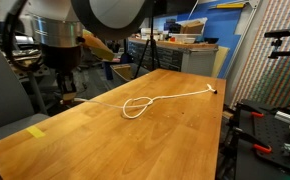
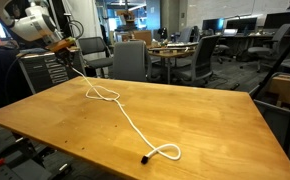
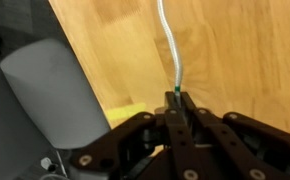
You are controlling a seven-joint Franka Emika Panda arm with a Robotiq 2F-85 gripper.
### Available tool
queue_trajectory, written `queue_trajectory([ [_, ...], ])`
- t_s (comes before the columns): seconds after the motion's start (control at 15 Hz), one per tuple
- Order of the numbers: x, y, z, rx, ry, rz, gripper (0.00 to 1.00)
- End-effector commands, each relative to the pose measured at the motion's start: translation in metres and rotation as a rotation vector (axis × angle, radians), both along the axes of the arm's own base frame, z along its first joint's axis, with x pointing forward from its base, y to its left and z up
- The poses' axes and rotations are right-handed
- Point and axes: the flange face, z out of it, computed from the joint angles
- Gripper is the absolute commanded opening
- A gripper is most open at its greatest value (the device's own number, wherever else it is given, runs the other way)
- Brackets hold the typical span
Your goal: Tie a knot using the white rope on the table
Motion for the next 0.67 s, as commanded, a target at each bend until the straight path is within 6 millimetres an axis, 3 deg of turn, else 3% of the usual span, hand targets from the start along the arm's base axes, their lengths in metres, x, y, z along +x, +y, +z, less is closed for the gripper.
queue_trajectory([
  [0.0, -0.066, 0.076, 0.032, 0.023, -0.057, 0.192, 0.05],
  [0.2, -0.117, 0.134, 0.058, 0.074, -0.087, 0.345, 0.05],
  [0.33, -0.126, 0.151, 0.071, 0.099, -0.119, 0.443, 0.05],
  [0.47, -0.113, 0.15, 0.077, 0.109, -0.171, 0.533, 0.05],
  [0.6, -0.087, 0.131, 0.076, 0.117, -0.187, 0.559, 0.05],
])
